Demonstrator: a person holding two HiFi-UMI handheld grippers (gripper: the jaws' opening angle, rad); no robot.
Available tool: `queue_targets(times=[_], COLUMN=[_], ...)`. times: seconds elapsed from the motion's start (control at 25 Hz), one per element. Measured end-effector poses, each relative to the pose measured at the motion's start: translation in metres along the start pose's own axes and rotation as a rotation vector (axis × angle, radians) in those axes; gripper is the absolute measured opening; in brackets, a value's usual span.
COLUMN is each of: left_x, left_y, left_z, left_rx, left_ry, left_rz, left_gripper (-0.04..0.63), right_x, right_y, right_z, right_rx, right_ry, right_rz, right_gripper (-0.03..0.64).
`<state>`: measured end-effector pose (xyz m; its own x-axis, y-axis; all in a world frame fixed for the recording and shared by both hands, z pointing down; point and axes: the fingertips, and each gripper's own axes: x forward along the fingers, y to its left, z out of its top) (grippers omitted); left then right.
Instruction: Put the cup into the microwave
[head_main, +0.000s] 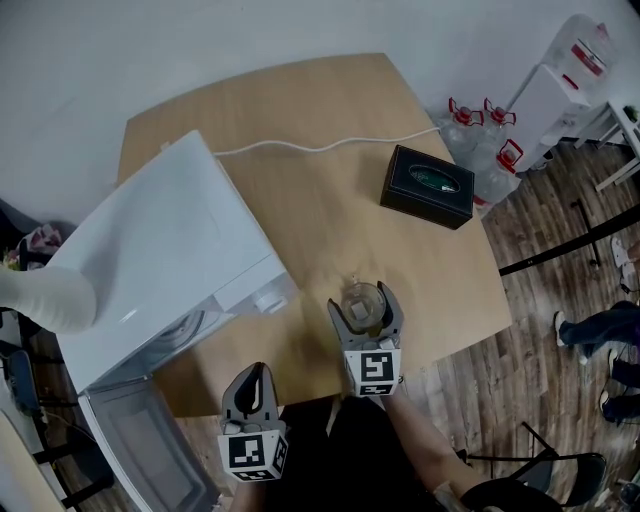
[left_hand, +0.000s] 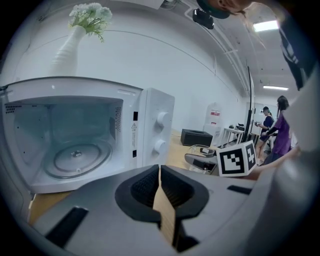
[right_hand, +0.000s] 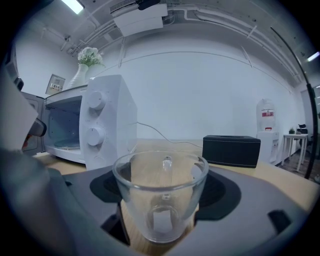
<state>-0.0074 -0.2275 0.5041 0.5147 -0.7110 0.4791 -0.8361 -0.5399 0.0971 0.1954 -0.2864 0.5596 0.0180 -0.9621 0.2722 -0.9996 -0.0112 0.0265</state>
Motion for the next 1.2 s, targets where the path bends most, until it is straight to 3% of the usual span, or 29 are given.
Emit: queue_targets(times=[0.8, 1.2], left_x=[-0.030, -0.041], left_y=[-0.003, 0.001], left_z=[-0.005, -0.006], left_rx=[-0.011, -0.015], left_ry=[-0.039, -0.068], left_rz=[0.019, 0.030], left_gripper=[0.009, 0.009], right_x=[-0.028, -0.043], right_y=[0.010, 0.023], right_z=[0.015, 0.039], right_rx=[-0.032, -0.017], right_ry=[0.007, 0.010], right_rz=[0.059, 0.143], right_gripper=[0.367, 0.367])
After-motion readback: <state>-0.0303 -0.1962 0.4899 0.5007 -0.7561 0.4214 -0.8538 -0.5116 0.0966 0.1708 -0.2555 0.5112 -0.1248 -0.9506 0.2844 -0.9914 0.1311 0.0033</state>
